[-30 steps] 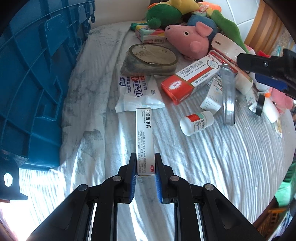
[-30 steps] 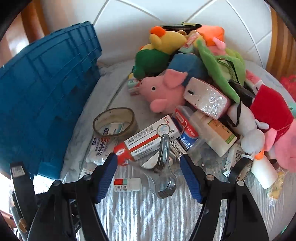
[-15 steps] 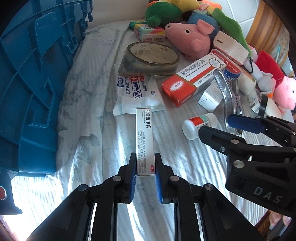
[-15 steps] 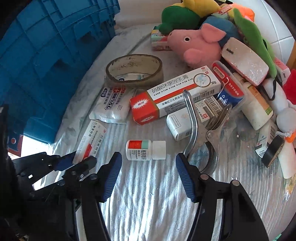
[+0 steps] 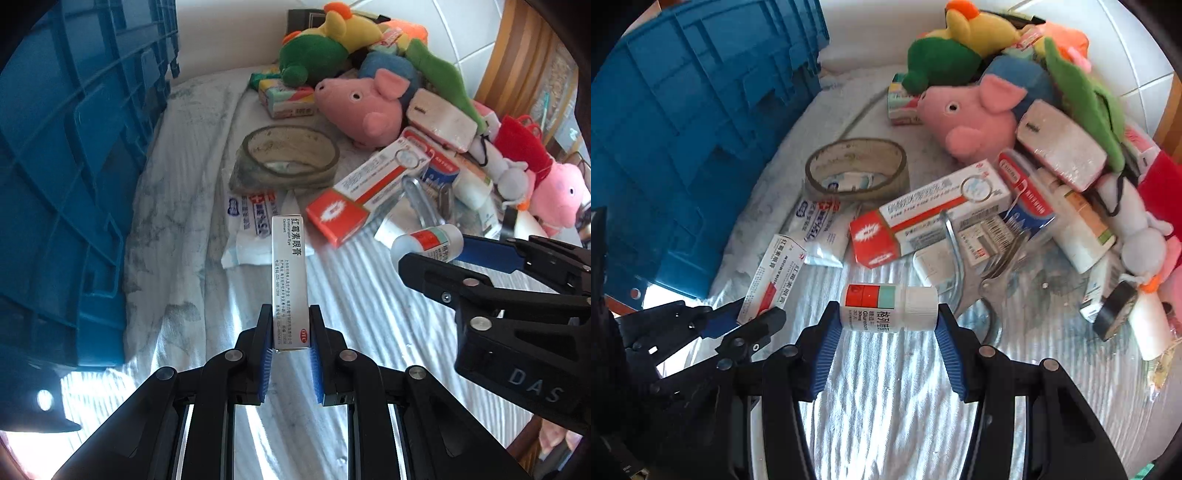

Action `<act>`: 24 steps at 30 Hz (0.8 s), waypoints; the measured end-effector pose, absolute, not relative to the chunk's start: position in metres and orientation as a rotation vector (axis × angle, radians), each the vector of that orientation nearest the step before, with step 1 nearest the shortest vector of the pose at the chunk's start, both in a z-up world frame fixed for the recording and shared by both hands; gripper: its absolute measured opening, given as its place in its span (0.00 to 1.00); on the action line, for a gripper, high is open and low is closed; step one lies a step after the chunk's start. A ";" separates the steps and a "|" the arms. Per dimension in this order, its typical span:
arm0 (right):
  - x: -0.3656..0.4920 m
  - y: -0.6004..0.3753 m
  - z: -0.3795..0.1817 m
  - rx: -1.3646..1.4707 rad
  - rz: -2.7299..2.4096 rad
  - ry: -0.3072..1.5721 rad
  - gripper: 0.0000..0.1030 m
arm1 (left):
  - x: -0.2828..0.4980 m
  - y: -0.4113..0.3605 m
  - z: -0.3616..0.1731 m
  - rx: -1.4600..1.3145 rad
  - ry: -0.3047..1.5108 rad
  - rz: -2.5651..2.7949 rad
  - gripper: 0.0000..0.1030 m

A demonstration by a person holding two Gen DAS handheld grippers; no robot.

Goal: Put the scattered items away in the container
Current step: 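Carry the bottle and box over the crate and open right tool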

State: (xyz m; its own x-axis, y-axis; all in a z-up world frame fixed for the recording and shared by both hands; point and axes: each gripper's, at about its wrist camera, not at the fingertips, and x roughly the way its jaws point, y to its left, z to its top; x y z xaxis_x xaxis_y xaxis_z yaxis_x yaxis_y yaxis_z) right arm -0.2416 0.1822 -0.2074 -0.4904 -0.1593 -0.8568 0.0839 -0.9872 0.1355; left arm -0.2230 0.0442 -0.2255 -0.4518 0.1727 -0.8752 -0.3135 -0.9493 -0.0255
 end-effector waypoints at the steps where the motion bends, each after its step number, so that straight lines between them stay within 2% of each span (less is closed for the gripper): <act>1: -0.238 0.187 -0.193 1.468 -2.625 -0.111 0.49 | -0.223 0.048 -0.216 -1.423 0.205 2.459 0.17; 14: -0.200 0.213 -0.008 0.943 -2.902 0.024 0.49 | -0.220 0.073 -0.031 -0.873 0.225 2.707 0.17; 20: -0.204 0.175 0.058 0.700 -2.893 0.127 0.49 | -0.211 0.036 0.042 -0.657 0.224 2.875 0.17; 24: -0.215 0.125 0.078 0.609 -2.814 0.176 0.49 | -0.209 -0.019 0.063 -0.624 0.207 3.010 0.17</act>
State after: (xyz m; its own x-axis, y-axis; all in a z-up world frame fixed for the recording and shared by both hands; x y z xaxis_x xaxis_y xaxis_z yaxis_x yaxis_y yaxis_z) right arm -0.2154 0.1246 0.0783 -0.8795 -0.2226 -0.4207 0.2734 -0.9598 -0.0636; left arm -0.2095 -0.0187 0.0627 -0.9161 0.0322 -0.3996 -0.0867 -0.9891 0.1190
